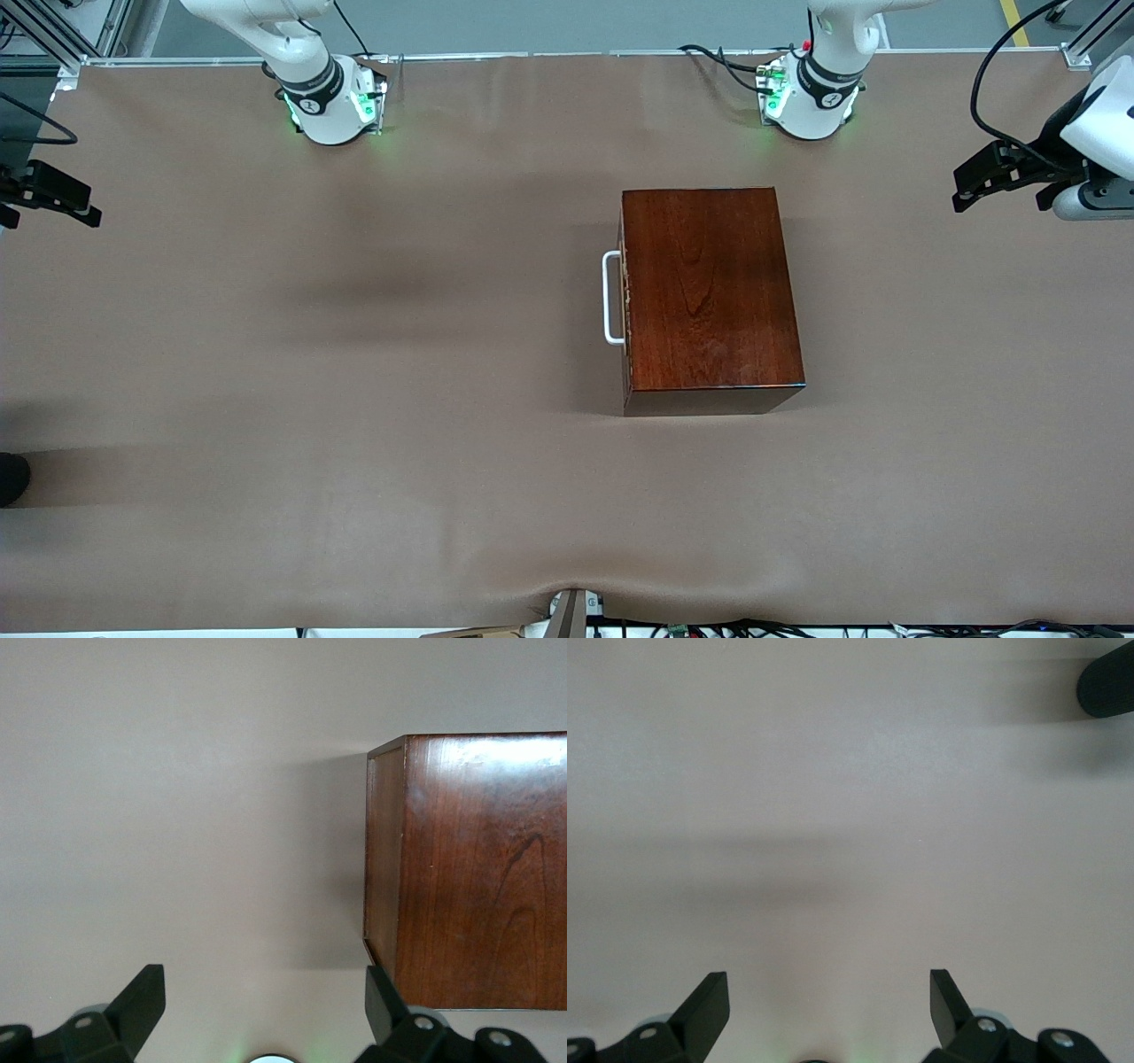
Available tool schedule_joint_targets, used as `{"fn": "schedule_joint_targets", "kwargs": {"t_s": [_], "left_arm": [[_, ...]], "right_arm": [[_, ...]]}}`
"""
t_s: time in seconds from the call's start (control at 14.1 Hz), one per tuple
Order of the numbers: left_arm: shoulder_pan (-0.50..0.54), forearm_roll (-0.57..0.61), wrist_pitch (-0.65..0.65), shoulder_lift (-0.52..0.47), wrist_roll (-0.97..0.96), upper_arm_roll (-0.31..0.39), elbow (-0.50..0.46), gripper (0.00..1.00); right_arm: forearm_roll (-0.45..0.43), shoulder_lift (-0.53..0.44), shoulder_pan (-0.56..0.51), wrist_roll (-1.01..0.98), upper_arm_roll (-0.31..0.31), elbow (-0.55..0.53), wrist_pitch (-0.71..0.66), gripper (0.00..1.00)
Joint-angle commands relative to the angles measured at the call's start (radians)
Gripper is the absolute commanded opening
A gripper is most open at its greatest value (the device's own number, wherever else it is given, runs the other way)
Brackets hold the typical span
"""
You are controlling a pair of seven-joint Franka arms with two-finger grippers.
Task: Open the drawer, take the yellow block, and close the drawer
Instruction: 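Reach the left gripper to the white drawer handle of the box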
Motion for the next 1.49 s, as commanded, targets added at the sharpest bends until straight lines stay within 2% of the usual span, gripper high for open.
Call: {"fn": "schedule_joint_targets", "kwargs": {"t_s": [0.0, 0.57, 0.71, 0.85, 0.99, 1.42], "left_arm": [[0.009, 0.011, -0.022, 0.012, 0.009, -0.006, 0.031, 1.00], [-0.008, 0.009, -0.023, 0.029, -0.002, -0.018, 0.048, 1.00], [-0.019, 0.012, -0.023, 0.061, -0.016, -0.070, 0.075, 1.00], [-0.031, 0.018, -0.023, 0.101, -0.112, -0.131, 0.104, 1.00], [-0.092, 0.063, -0.022, 0.150, -0.218, -0.178, 0.131, 1.00], [-0.418, 0.152, -0.006, 0.378, -0.563, -0.166, 0.296, 1.00]], "right_arm": [[0.014, -0.010, -0.015, 0.002, 0.008, -0.007, -0.003, 1.00], [0.014, -0.010, -0.015, 0.002, 0.008, -0.007, -0.003, 1.00], [0.014, -0.010, -0.013, 0.002, 0.008, -0.007, -0.003, 1.00], [0.014, -0.010, -0.013, 0.002, 0.008, -0.007, -0.003, 1.00], [0.014, -0.010, -0.013, 0.002, 0.008, -0.007, -0.003, 1.00], [0.014, -0.010, -0.013, 0.002, 0.008, -0.007, -0.003, 1.00]]}}
